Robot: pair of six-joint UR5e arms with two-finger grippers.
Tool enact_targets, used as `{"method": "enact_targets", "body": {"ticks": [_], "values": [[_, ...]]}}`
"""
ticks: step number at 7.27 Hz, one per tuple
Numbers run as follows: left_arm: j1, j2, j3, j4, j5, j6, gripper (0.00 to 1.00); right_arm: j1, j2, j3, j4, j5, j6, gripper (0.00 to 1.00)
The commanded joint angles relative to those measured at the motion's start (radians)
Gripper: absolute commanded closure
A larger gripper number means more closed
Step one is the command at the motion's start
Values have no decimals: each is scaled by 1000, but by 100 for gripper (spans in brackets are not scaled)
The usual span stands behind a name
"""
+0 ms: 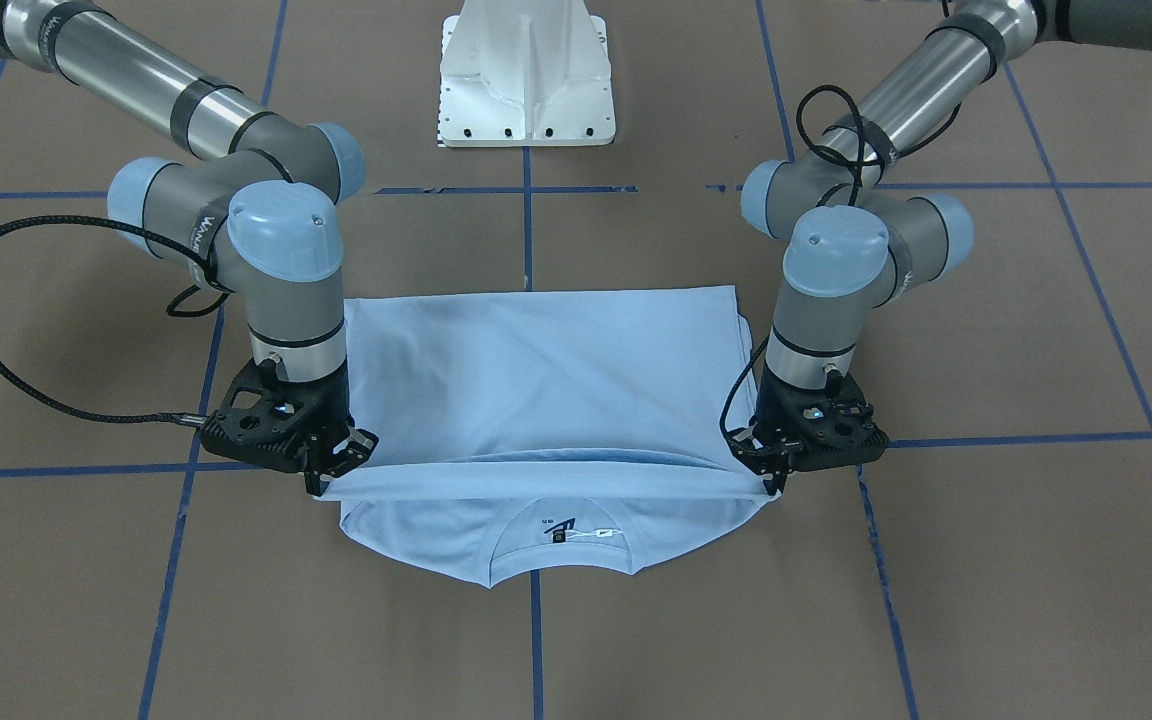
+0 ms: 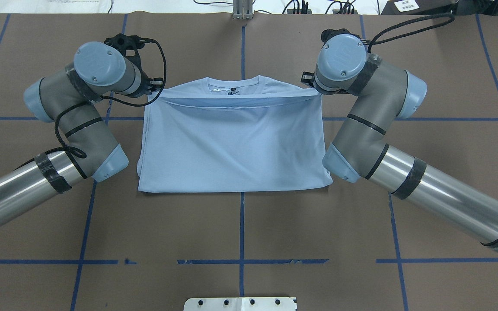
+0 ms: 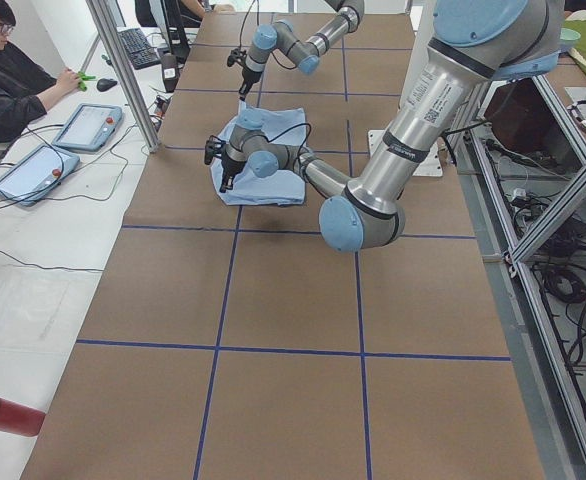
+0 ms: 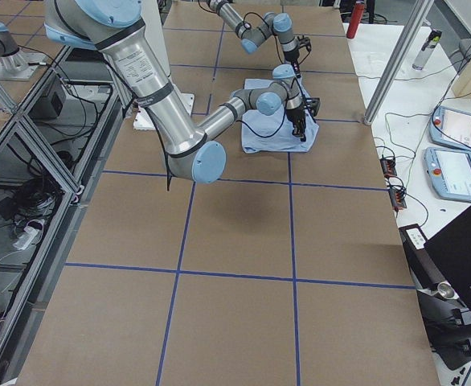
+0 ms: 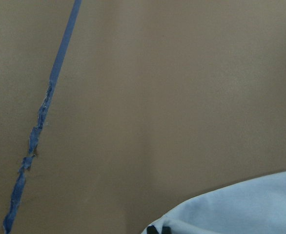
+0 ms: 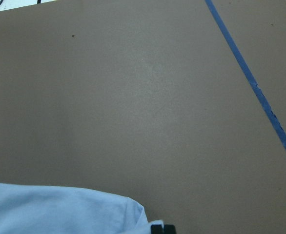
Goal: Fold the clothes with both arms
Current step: 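Lay the hem down at the collar and open both grippers, then move the left gripper to the folded shirt's side edge while the right holds still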
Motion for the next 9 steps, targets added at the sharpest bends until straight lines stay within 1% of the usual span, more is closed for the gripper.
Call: {"method": "enact_targets", "body": {"ticks": [1,2,3,4,6,7,8,9], "values": [[0,-1,-4,1,0,-2,100,-1,2,-8,2,-4,2,100],[0,8,-6,-5,0,9,23,-7,2,-9,1,-16,-4,1],[-2,17,-33,-30,-3,80,0,-7,5,-5,1,-27,-13,0],[0,64,-100,-33,-9,110,0,-4,6,4,5,-22,-75,0],[40,178,-269,-36,-11,98,0,-2,-9,9,71,-3,-120,0],[104,247,-344,-44,-8,60,0,-2,-8,9,73,2,-122,0],[156,291,-400,-54,-2,-36,0,-2,-11,9,73,2,-123,0],[204,327,-428,-56,1,-56,0,-2,-14,9,75,2,-123,0]]}}
